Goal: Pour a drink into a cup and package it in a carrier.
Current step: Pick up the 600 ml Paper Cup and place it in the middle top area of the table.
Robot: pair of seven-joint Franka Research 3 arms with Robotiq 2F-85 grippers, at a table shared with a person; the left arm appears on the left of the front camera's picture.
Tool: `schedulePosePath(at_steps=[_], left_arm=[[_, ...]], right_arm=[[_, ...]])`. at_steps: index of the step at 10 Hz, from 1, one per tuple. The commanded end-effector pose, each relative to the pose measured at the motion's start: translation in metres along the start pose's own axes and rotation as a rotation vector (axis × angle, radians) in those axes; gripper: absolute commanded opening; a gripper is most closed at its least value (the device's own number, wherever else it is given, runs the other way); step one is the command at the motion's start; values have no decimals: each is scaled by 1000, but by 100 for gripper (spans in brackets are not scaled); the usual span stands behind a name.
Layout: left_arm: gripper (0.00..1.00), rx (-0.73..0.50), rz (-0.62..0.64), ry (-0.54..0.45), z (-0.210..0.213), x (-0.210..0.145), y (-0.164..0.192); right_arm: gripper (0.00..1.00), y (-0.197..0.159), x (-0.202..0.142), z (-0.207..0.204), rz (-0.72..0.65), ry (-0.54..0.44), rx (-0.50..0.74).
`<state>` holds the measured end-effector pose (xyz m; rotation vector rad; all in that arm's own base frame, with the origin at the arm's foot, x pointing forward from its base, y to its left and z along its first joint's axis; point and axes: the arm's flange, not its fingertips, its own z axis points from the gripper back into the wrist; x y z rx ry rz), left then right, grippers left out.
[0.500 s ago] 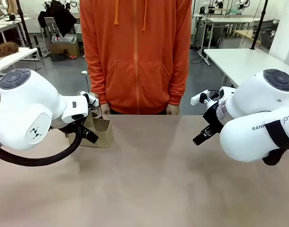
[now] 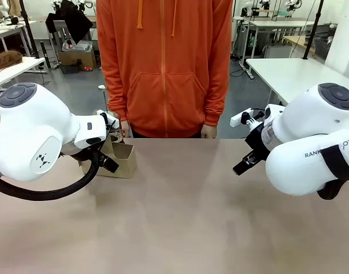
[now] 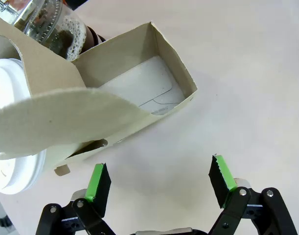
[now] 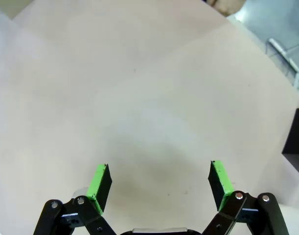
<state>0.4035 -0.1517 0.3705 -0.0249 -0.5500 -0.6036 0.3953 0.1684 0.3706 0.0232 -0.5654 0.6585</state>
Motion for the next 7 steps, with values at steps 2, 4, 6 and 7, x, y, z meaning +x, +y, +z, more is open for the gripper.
schedulePosePath(at_steps=[2,4,6,7], left_arm=[[100,0,0,0,0,0,0],[100,0,0,0,0,0,0],[100,0,0,0,0,0,0],[100,0,0,0,0,0,0]], right_arm=[[100,0,0,0,-1,0,0],[100,0,0,0,0,0,0],[100,-39,59,19,-30,-11,20],[100,-67,89,31,-43,-4,29]])
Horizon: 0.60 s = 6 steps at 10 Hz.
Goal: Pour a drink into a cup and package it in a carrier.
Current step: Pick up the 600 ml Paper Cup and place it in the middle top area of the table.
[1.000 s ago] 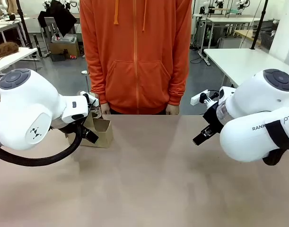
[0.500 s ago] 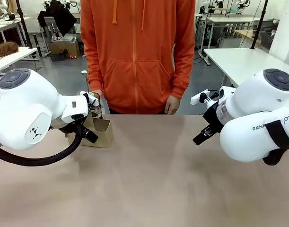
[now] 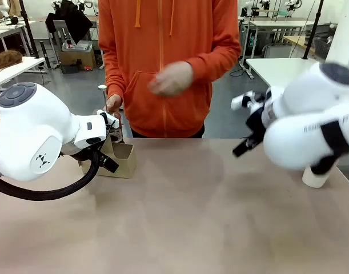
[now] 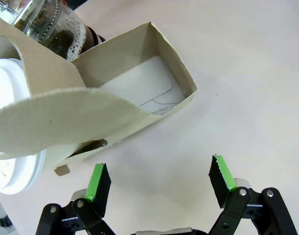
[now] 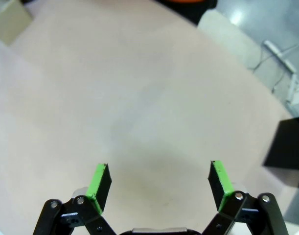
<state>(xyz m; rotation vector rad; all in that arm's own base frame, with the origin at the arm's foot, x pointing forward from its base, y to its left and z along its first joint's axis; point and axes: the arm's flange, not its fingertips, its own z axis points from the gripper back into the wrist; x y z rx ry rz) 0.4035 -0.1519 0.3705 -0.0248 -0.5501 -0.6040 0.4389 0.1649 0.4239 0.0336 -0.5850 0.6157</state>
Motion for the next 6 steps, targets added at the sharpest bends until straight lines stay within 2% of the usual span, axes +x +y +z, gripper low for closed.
schedulePosePath(at_steps=[1,2,3,4,6], left_arm=[[100,0,0,0,0,0,0],[100,0,0,0,0,0,0],[100,0,0,0,0,0,0],[100,0,0,0,0,0,0],[100,0,0,0,0,0,0]], right_arm=[[100,-63,64,20,8,26,101],[100,-100,78,35,8,-5,178],[100,-135,83,48,-5,-50,315],[100,-174,78,61,0,-91,438],[100,-257,43,75,32,-230,527]])
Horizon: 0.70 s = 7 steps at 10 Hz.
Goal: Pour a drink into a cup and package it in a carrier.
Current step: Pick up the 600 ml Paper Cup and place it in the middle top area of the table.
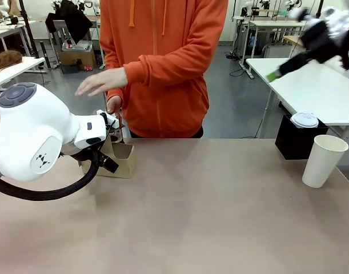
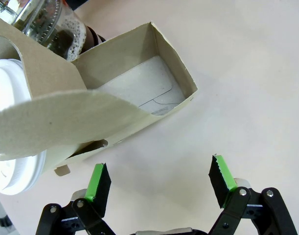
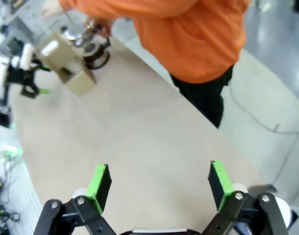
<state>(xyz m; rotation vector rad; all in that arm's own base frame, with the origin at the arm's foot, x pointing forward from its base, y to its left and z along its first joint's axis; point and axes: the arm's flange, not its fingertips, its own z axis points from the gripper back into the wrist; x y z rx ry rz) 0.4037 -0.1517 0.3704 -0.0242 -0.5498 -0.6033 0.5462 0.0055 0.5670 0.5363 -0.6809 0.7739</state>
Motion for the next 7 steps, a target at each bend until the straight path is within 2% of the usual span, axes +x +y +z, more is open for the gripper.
schedulePosePath(at_steps=[1,3,5,7], left_arm=[[100,-1,-1,0,0,0,0],[100,-1,-1,0,0,0,0],[100,-1,-1,0,0,0,0],[100,-1,-1,0,0,0,0]], right_arm=[[100,-70,-49,27,-9,-47,80],[100,-99,-119,67,7,-247,108],[100,-111,-178,82,55,-420,129],[100,-121,-222,82,34,-490,144]])
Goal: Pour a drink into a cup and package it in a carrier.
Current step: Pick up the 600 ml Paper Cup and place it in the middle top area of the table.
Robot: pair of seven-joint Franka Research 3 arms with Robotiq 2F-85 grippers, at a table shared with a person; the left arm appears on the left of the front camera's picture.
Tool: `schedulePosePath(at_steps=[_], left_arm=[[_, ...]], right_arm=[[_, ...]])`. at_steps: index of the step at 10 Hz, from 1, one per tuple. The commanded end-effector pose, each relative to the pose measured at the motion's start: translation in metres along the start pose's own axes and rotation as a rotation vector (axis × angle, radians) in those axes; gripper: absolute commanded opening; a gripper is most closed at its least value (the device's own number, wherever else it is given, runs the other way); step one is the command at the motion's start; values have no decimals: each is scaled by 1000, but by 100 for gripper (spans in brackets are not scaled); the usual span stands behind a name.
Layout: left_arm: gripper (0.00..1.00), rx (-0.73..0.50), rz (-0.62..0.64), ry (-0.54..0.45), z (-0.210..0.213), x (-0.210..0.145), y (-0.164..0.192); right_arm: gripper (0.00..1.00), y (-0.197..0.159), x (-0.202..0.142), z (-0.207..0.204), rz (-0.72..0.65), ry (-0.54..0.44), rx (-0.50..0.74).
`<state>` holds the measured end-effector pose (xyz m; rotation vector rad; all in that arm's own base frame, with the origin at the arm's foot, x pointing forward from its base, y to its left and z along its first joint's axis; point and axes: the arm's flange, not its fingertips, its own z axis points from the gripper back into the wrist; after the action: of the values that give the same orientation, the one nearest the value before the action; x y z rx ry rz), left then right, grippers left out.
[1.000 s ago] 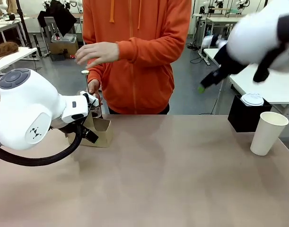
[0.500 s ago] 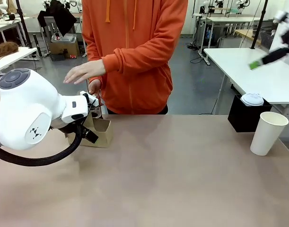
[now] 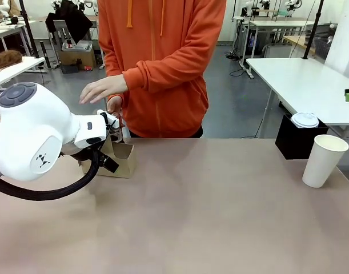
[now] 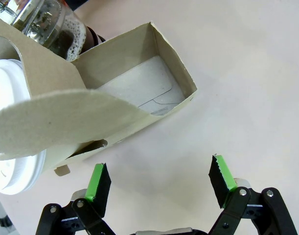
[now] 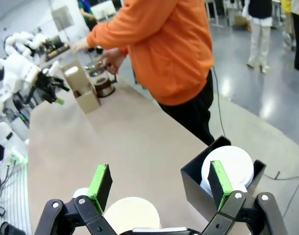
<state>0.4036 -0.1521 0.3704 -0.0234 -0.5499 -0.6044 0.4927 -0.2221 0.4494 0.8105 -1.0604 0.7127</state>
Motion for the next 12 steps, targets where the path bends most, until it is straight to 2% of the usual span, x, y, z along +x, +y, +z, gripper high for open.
schedulePosePath(at_steps=[1,2,3,4,8,10,12], left_arm=[[100,-1,1,-1,0,0,0],[100,-1,1,-1,0,0,0],[100,-1,1,-1,0,0,0],[100,-1,1,-1,0,0,0],[100,-1,1,-1,0,0,0],[100,-1,1,-1,0,0,0],[100,-1,1,-1,0,0,0]], right_arm=[[100,-2,-19,-3,32,-51,51],[100,-2,-21,-2,46,-48,36],[100,1,-8,-9,33,-47,-34],[100,-3,-27,1,6,-28,33],[100,-4,-27,-1,6,-25,26],[100,-15,-58,20,62,-210,53],[100,-18,-94,41,105,-315,73]])
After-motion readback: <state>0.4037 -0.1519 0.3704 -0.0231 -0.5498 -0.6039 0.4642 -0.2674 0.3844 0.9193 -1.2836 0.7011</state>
